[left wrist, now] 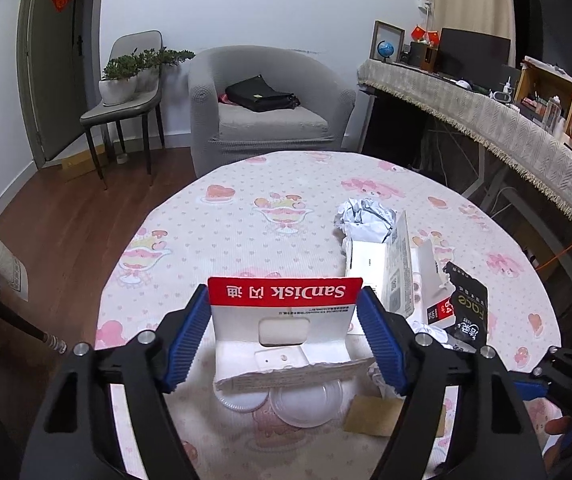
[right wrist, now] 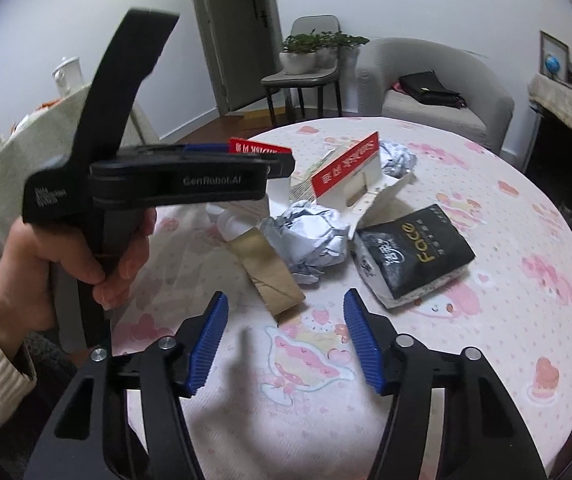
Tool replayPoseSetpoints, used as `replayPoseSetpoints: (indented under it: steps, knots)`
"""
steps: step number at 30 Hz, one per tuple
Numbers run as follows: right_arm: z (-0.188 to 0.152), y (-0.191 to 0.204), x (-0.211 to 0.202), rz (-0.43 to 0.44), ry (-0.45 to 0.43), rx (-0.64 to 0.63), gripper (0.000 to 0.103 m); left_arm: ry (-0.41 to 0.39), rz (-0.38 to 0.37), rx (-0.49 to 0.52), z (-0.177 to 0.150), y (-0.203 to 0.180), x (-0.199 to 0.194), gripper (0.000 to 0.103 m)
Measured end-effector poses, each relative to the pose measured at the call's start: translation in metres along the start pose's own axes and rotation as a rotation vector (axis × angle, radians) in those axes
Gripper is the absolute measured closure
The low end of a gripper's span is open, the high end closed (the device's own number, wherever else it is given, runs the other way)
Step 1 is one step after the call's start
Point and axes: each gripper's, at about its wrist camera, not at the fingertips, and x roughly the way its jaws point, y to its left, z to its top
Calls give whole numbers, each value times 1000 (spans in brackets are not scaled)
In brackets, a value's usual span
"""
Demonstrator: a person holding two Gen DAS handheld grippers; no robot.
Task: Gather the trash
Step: 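Grasp the SanDisk card packaging with the left gripper while the right gripper grasps the cardboard strip, then carry the SanDisk packaging and cardboard strip over the trash bin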
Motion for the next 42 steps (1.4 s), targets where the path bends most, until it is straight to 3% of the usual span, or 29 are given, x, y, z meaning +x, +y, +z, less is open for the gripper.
replayPoseSetpoints:
  steps: [5, 17, 20, 42]
  knots:
    - [3, 0, 9, -21, 19, -17, 56, -24, 0, -23, 1, 7, -10, 27]
    - [9, 8, 25, -26, 47, -29, 67, -35, 0, -55, 0, 27, -28, 27]
    - [12, 13, 27, -27, 49, -33, 79, -38, 10, -54, 0, 33, -33, 27]
    - [42, 58, 11, -28, -7, -70, 79, -71, 78, -96, -13, 88, -77, 27]
